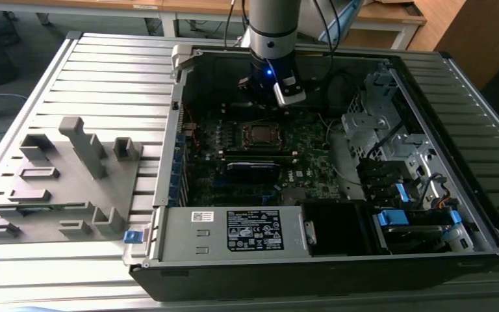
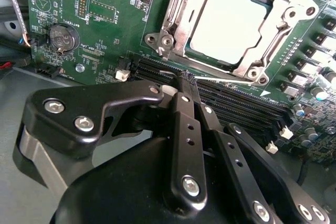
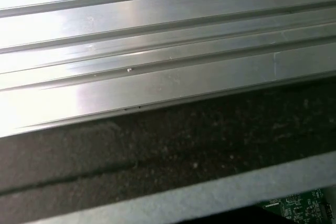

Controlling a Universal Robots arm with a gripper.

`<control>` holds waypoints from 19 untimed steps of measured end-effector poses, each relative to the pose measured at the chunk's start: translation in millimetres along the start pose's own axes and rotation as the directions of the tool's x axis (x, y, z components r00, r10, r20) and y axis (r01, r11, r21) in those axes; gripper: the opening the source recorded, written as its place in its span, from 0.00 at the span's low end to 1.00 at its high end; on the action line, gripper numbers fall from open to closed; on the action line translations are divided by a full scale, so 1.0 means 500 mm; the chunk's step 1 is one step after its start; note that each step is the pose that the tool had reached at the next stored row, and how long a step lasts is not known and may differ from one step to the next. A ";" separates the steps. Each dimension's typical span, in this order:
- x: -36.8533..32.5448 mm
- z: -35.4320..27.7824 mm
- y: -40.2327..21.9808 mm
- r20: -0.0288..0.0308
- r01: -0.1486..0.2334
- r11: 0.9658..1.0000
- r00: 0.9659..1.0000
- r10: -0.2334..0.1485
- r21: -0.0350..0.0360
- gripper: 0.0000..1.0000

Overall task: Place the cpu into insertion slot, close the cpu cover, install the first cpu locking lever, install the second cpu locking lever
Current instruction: 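Install the first cpu locking lever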

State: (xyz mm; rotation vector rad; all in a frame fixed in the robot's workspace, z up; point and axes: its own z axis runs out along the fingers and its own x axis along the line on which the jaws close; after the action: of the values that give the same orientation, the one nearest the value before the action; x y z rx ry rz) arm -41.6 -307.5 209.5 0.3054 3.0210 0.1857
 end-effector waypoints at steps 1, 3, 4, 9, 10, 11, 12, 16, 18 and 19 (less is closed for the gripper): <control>0.001 0.000 0.000 0.000 0.000 1.000 1.000 0.000 0.000 0.11; 0.001 0.001 0.000 0.001 -0.003 1.000 1.000 0.003 0.000 0.11; 0.001 0.002 0.000 0.002 -0.011 1.000 1.000 0.011 0.001 0.11; 0.002 0.003 -0.001 0.006 -0.044 0.999 0.999 0.044 0.004 0.11; 0.002 0.003 -0.001 0.006 -0.045 0.999 0.999 0.045 0.004 0.11; 0.003 0.003 -0.001 0.006 -0.045 0.999 0.999 0.045 0.004 0.11; 0.004 0.003 -0.001 0.006 -0.046 0.999 0.999 0.046 0.004 0.11; 0.006 0.002 -0.001 0.006 -0.047 0.999 0.999 0.047 0.004 0.11; 0.006 0.003 -0.001 0.007 -0.051 0.999 0.999 0.051 0.004 0.11; 0.006 0.003 -0.001 0.007 -0.055 0.998 0.998 0.055 0.005 0.11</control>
State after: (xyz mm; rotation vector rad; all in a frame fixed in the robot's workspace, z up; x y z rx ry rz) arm -44.6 -307.2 207.4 0.3886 3.0083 0.1813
